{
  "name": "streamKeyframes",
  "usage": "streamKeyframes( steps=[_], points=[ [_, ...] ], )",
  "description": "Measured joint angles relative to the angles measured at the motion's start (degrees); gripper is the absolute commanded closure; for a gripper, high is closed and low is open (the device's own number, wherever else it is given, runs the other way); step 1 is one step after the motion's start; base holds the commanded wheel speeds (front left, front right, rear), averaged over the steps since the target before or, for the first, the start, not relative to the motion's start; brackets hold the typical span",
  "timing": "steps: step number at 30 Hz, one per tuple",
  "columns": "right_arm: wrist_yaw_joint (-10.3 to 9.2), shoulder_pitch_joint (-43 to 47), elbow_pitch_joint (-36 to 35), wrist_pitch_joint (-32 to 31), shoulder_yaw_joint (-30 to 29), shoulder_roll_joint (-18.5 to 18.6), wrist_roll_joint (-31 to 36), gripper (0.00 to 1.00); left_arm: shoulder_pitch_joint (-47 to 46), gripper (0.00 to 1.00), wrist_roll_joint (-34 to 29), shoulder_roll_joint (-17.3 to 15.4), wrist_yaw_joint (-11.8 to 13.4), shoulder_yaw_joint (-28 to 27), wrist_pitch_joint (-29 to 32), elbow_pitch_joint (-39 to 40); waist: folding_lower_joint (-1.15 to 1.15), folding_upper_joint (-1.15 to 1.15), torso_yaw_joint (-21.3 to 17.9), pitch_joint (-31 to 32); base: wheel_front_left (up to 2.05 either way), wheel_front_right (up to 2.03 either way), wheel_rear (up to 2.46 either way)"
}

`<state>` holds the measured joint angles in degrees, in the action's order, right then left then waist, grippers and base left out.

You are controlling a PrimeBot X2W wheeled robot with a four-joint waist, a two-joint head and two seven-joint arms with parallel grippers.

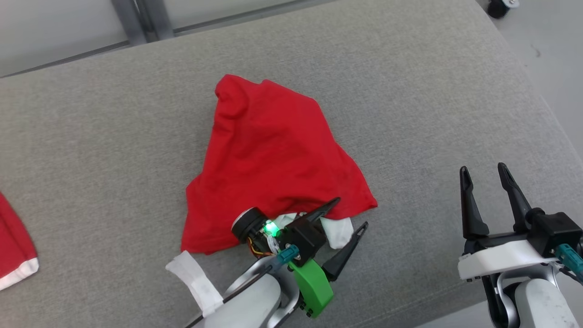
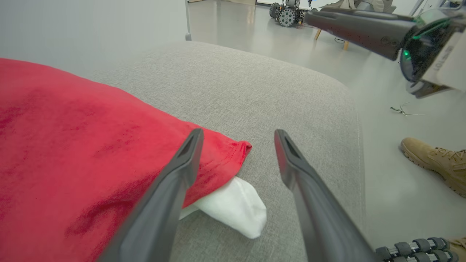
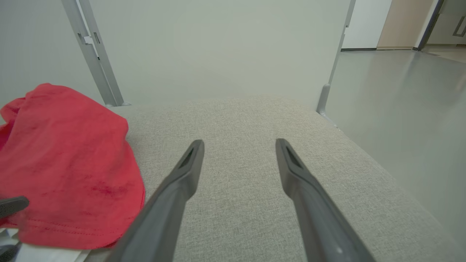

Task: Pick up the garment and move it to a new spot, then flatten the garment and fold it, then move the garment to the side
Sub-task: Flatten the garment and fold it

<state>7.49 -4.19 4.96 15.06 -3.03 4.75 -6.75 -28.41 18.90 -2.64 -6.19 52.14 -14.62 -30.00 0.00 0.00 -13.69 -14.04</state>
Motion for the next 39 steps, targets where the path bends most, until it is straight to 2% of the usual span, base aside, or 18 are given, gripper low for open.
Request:
streamKeyframes(
  steps=[5,6,8,9,10,15,18,22,26,31,34,39],
  points=[
    [0.00,-0.8,0.2,0.0,0.0,-0.7,-0.2,0.00,-3.3,0.00,0.9,0.0,3.1,1.9,2.7,-7.9,0.00,0.00,-3.6,-2.0,0.00,0.00,0.00],
    [0.00,-0.8,0.3,0.0,0.0,-0.9,-0.2,0.00,-3.8,0.05,1.5,0.0,3.9,2.0,3.4,-9.6,0.00,0.00,-4.4,-2.3,0.00,0.00,0.00],
    [0.00,-0.8,0.4,0.0,0.0,-1.0,-0.3,0.00,-4.5,0.43,2.1,-0.1,4.9,2.1,4.2,-12.1,0.00,0.00,-5.6,-2.8,0.00,0.00,0.00],
    [0.00,-0.8,0.5,0.0,0.0,-1.1,-0.3,0.00,-5.0,0.82,2.8,0.0,5.2,2.2,4.5,-13.0,0.00,0.00,-6.2,-3.0,0.00,0.00,0.00],
    [0.00,-0.8,0.5,0.0,-0.1,-1.2,-0.3,0.00,-5.3,1.00,3.5,0.0,5.3,2.2,4.7,-13.4,0.00,0.00,-6.8,-3.2,0.00,0.00,0.00],
    [0.00,-0.2,0.8,0.0,-0.8,-1.4,-0.2,0.00,-6.0,1.00,6.6,0.0,5.7,2.5,3.9,-14.7,0.00,0.00,-7.7,-3.1,0.00,0.00,0.00],
    [0.00,0.1,1.0,0.0,-0.8,-1.5,-0.2,0.00,-6.0,1.00,10.0,-0.1,5.4,1.8,2.2,-12.8,0.00,0.00,-7.2,-2.6,0.00,0.00,0.00],
    [0.00,0.4,1.0,0.0,-0.7,-1.5,-0.2,0.00,-5.5,1.00,20.5,-0.1,4.4,-2.1,0.1,-1.8,0.00,0.00,-5.9,-1.4,0.00,0.00,0.00],
    [0.00,1.7,1.2,0.0,-0.7,-0.7,0.1,0.00,-4.9,1.00,27.6,-0.1,4.7,-3.3,-0.4,11.2,0.00,0.00,-4.1,-0.1,0.00,0.00,0.00],
    [0.01,2.2,1.5,0.0,0.5,0.0,0.3,0.00,-1.9,1.00,36.1,-0.1,8.0,-6.8,-0.4,25.8,0.00,0.00,-2.0,2.1,0.00,0.00,0.00],
    [0.01,2.4,1.7,0.0,1.3,0.4,0.4,0.00,1.2,1.00,43.8,-0.1,11.6,-9.9,-0.5,33.7,0.00,0.00,-0.9,3.7,0.00,0.00,0.00],
    [0.01,2.8,1.7,0.0,1.4,0.8,0.4,0.00,4.2,1.00,51.7,-0.1,17.5,-13.6,-0.5,41.3,0.00,0.00,0.8,5.3,0.00,0.00,0.00]
  ],
)
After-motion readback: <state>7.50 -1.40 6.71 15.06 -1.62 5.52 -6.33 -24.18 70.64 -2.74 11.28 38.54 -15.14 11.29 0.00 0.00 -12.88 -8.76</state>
